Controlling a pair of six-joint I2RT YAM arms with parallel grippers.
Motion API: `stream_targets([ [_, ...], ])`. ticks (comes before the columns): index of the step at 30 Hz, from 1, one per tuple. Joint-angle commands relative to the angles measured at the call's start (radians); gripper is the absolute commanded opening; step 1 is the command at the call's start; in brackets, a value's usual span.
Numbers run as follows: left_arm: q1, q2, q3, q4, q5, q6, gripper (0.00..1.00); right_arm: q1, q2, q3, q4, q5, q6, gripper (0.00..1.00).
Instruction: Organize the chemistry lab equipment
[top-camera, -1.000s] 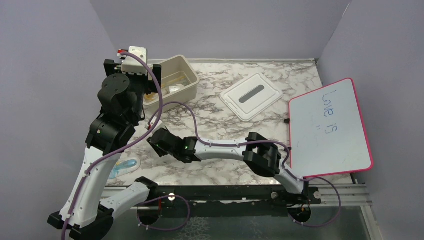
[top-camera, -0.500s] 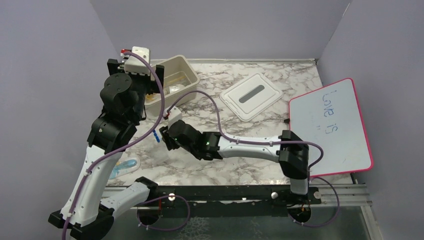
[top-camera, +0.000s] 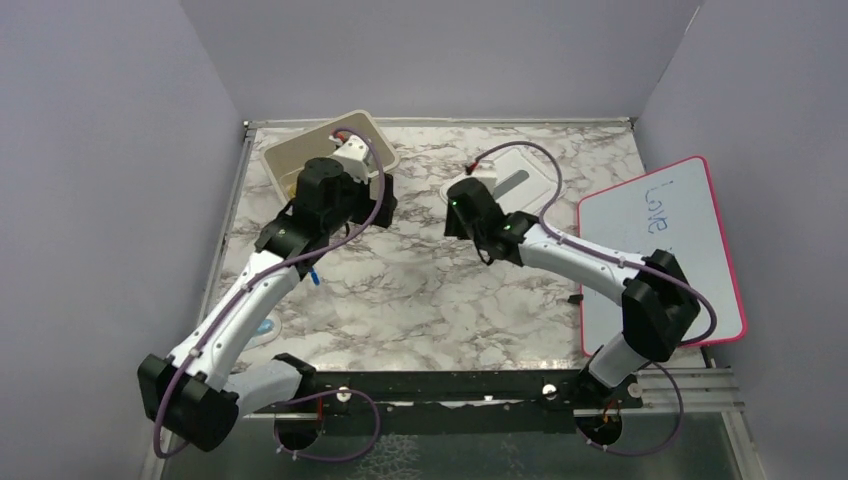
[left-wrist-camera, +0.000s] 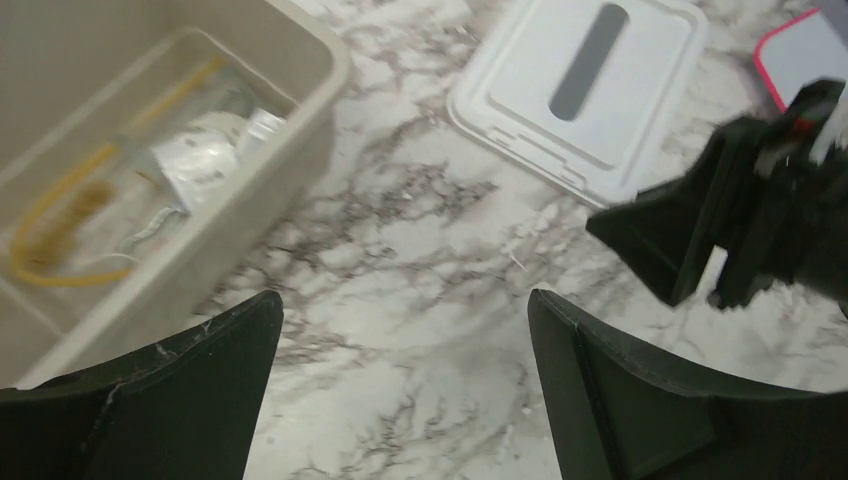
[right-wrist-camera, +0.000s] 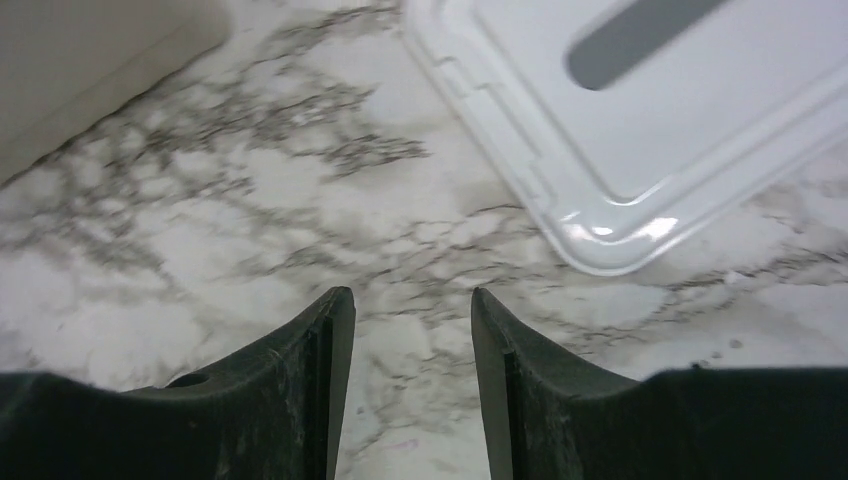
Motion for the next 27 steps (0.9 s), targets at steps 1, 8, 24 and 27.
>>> stream_targets([
  [1,-0.003,0.083,-0.049,0.14,0.224,-0.191,0.92,-0.158,0.006,-0.036,-0.116,-0.032,0.085,0.51],
  [8,-0.003,0.179,-0.046,0.14,0.225,-0.186,0.9,-0.363,0.152,0.01,-0.142,-0.033,0.066,0.55],
  [24,-0.002,0.311,0.141,-0.03,-0.041,0.054,0.93,-0.462,0.323,0.091,-0.199,0.0,0.049,0.39],
  [27,-0.002,0.345,0.188,-0.071,-0.107,0.118,0.94,-0.463,0.285,0.041,-0.19,0.014,0.055,0.38],
])
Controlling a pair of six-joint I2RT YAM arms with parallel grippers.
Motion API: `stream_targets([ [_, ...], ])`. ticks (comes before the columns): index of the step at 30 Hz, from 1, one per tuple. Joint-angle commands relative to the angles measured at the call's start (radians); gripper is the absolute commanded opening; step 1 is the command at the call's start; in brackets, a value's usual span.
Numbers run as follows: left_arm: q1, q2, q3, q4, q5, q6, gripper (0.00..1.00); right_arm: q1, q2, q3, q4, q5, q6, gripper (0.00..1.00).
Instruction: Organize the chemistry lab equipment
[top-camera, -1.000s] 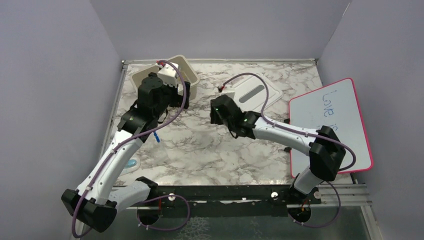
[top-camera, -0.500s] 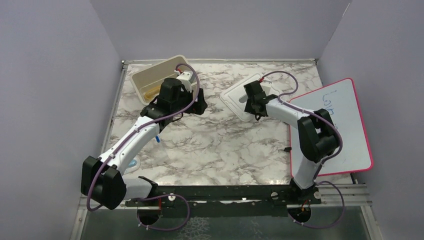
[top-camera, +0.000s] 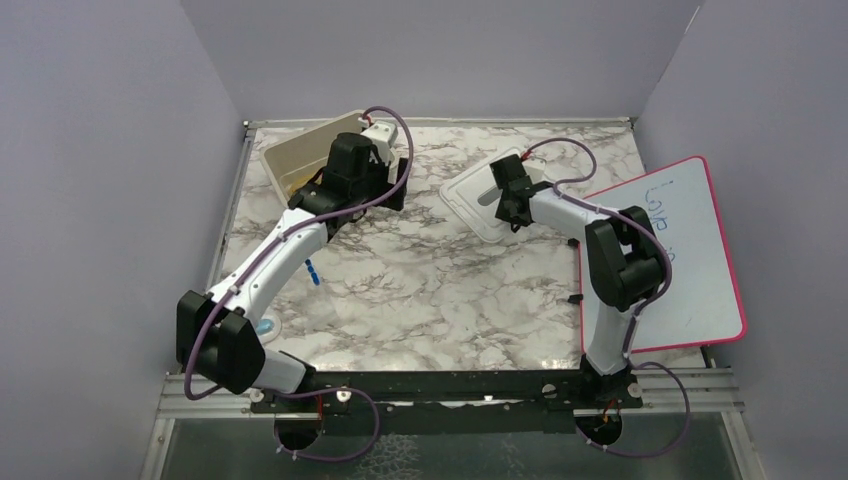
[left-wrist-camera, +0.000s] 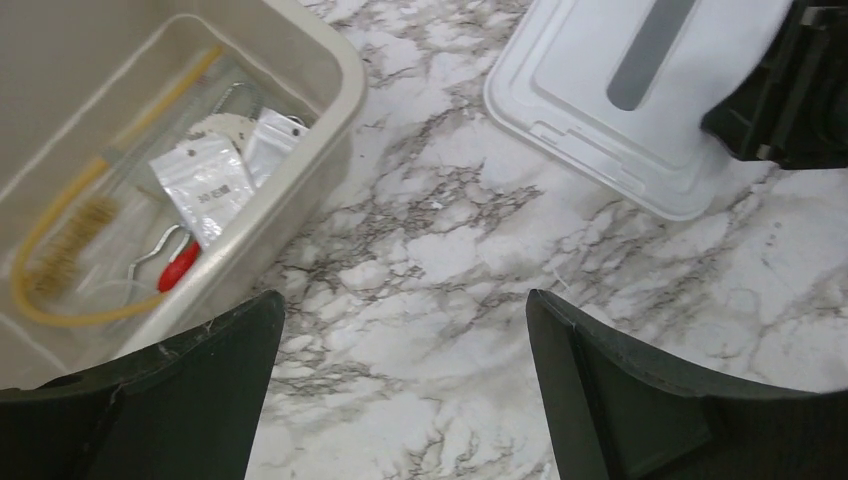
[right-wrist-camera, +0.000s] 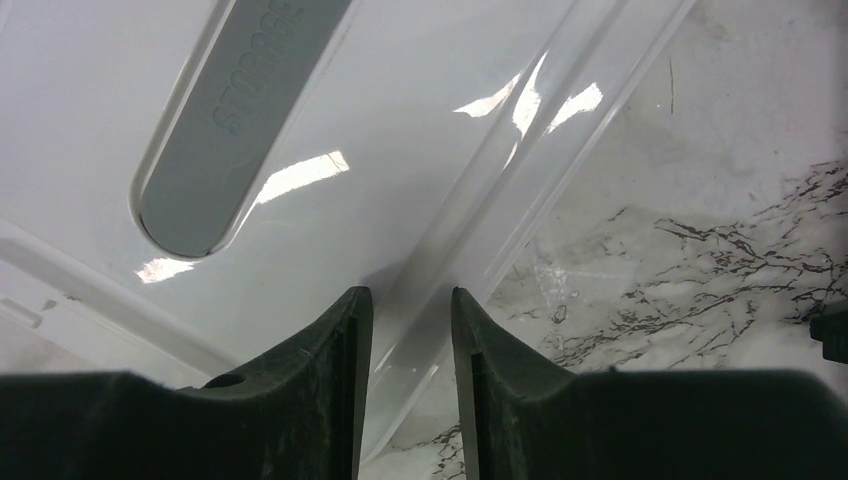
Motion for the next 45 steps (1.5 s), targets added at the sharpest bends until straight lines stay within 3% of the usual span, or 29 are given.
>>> stream_targets([
  [1,-0.001,0.051,0.086,-0.084,-0.168,0.139,0.94,-0.01,-0.032,-0.066,-0.06,0.036,0.007,0.38],
  [8,0.058,0.178,0.206,-0.197,-0.159,0.208,0.94,-0.022,-0.068,-0.121,-0.032,0.023,-0.001,0.39],
  [16,0.126,0.302,0.271,-0.204,-0.116,0.245,0.94,-0.046,-0.069,-0.163,0.015,-0.041,-0.019,0.4],
  [23,0.158,0.406,0.333,-0.222,0.081,0.254,0.82,-0.05,-0.093,-0.214,0.052,-0.079,-0.026,0.39],
  [28,0.157,0.421,0.353,-0.249,0.165,0.21,0.63,-0.056,-0.101,-0.242,0.054,-0.073,-0.024,0.36],
  [31,0.157,0.413,0.369,-0.269,0.215,0.147,0.56,-0.062,-0.11,-0.255,0.055,-0.073,-0.034,0.32],
  [35,0.146,0.398,0.378,-0.287,0.314,0.011,0.56,-0.069,-0.142,-0.284,0.067,-0.071,-0.044,0.3],
  [41,0.07,0.385,0.367,-0.298,0.287,-0.079,0.58,-0.081,-0.175,-0.325,0.086,-0.063,-0.052,0.26],
  [45,0.021,0.383,0.389,-0.296,0.277,-0.133,0.62,-0.093,-0.173,-0.33,0.083,-0.066,-0.055,0.29],
])
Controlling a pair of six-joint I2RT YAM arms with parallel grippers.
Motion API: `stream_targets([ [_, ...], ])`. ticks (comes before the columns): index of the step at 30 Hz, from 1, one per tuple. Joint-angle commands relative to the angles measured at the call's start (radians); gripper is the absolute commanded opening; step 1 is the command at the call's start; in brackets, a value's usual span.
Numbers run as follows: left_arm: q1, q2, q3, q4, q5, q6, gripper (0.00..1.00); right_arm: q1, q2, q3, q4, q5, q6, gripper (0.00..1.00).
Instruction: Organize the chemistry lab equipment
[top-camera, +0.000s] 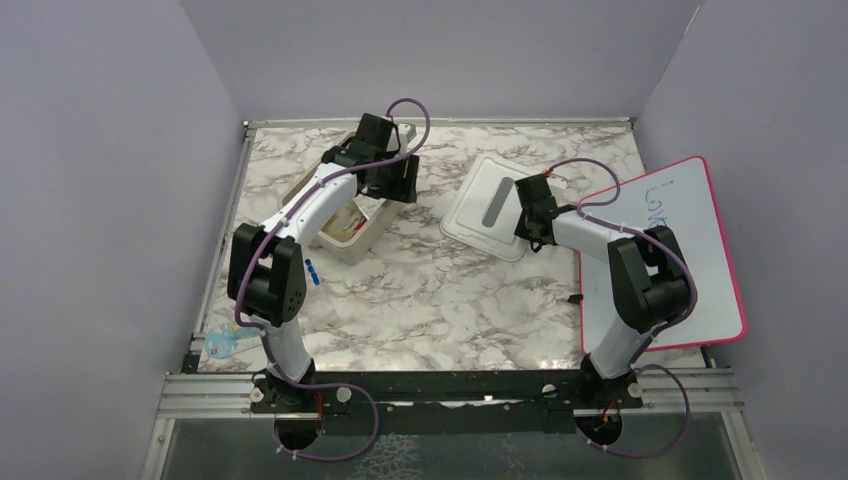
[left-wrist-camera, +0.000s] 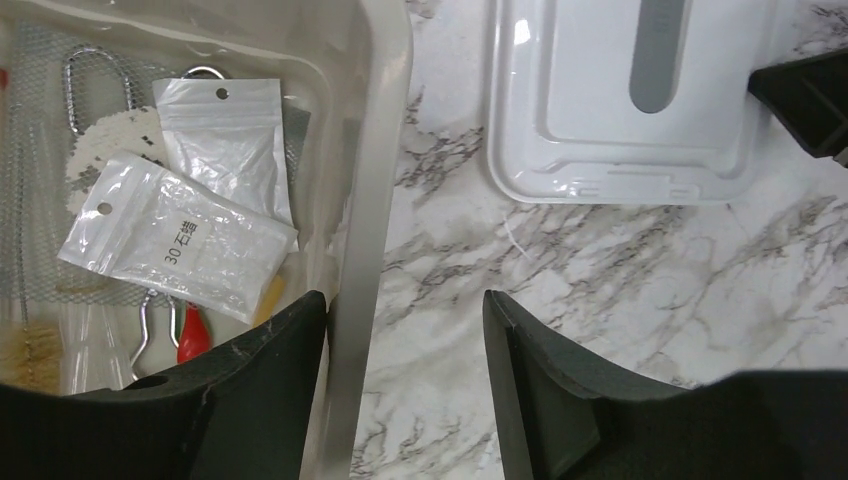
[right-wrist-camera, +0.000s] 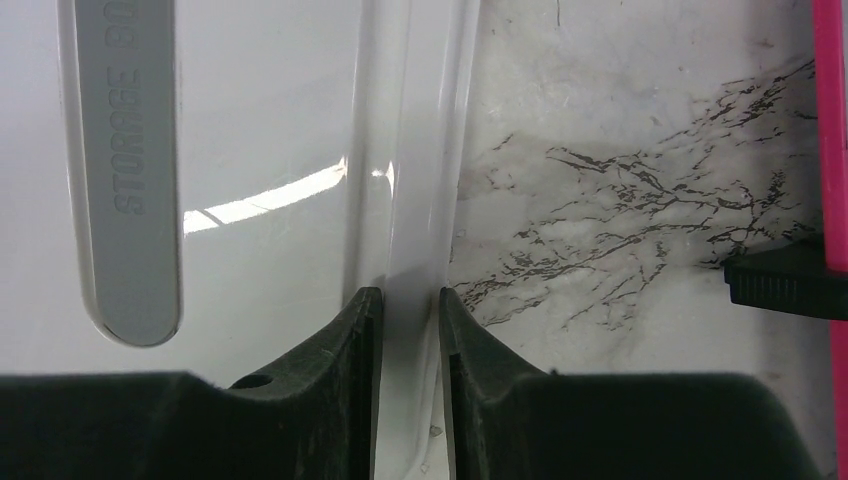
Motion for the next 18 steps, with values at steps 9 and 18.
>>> stream_targets([
  [9,-0.067,-0.057,0.083,-0.022,-0.001,-0.117,0.68,-0.031,0.048,-0.034,-0.063,-0.031,-0.029,0.23],
  [18,-0.089,-0.18,0.023,0.085,0.009,-0.131,0.74,-0.033,-0.078,-0.037,-0.03,-0.017,-0.033,0.01],
])
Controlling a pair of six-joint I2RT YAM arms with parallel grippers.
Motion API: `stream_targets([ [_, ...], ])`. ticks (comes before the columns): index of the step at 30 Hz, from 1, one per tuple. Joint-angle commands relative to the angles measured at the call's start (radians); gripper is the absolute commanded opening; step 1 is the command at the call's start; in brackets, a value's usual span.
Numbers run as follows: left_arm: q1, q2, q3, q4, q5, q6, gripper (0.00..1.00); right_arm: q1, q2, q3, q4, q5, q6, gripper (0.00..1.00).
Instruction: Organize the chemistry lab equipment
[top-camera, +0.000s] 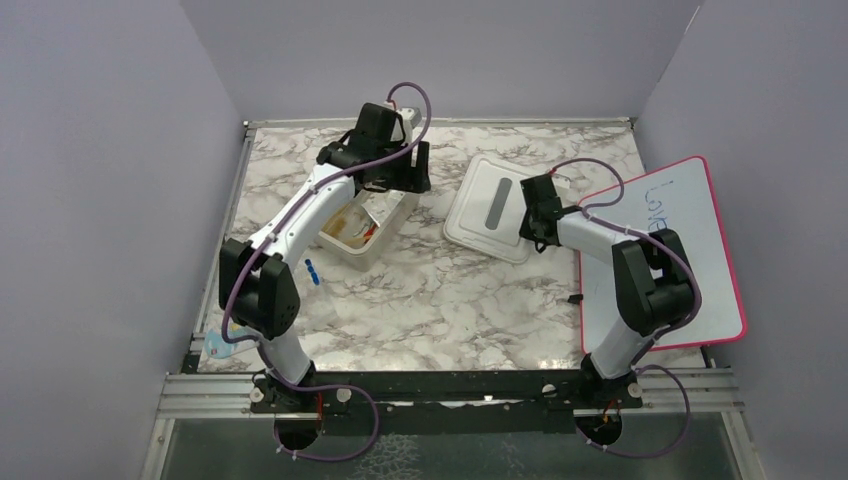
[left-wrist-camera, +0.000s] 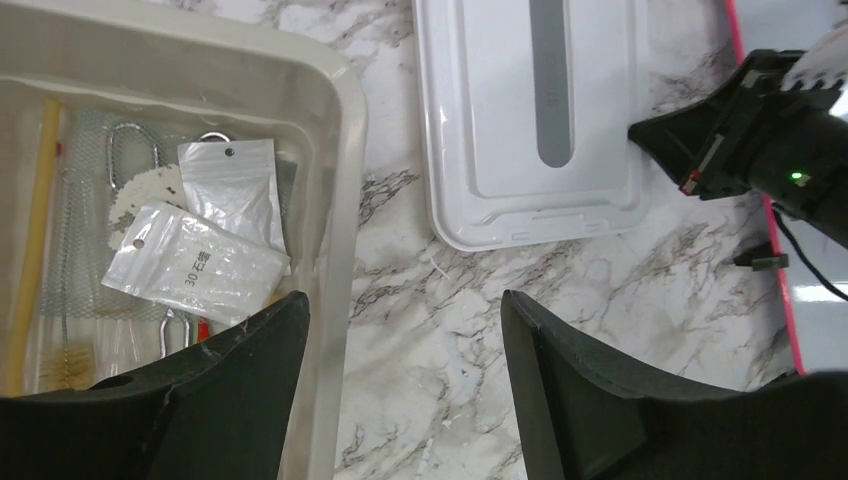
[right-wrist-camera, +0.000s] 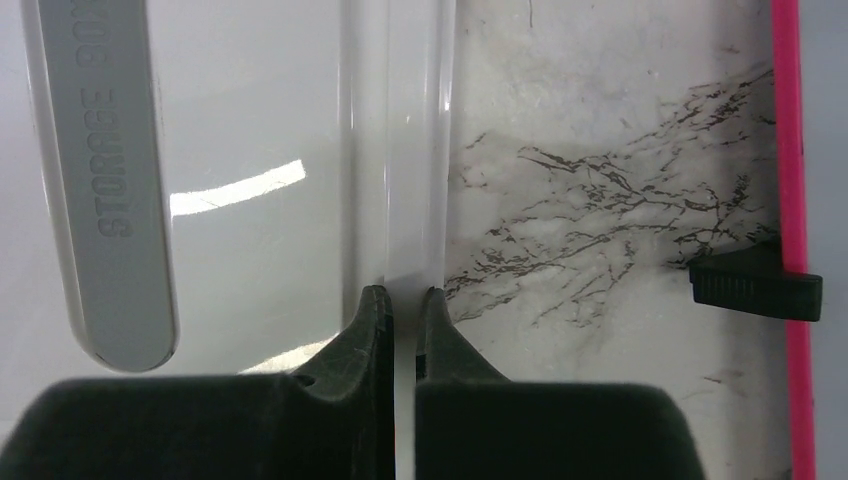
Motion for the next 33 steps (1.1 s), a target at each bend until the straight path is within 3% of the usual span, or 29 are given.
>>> stream_targets([
  [1,-0.031,-0.141,-0.072,0.136,0.012,-0.047,0.74,-0.012,-0.068,-0.025,-0.03,0.006,-0.002,0.0],
  [7,-0.105,-0.243,-0.26,0.341,0.001,-0.187,0.75,-0.02,-0.138,-0.04,-0.014,-0.016,0.021,0.01],
  [15,-0.17,-0.281,-0.382,0.497,-0.021,-0.341,0.75,-0.051,-0.293,-0.12,0.06,-0.098,0.066,0.01],
  [26,-0.217,-0.307,-0.658,0.957,-0.065,-0.667,0.75,-0.053,-0.48,-0.18,0.095,-0.274,0.192,0.01],
  [31,-0.254,-0.255,-0.658,1.069,-0.087,-0.675,0.75,-0.054,-0.496,-0.164,0.073,-0.344,0.233,0.01],
  [33,-0.266,-0.235,-0.657,1.125,-0.076,-0.674,0.7,-0.053,-0.497,-0.159,0.075,-0.396,0.251,0.01],
])
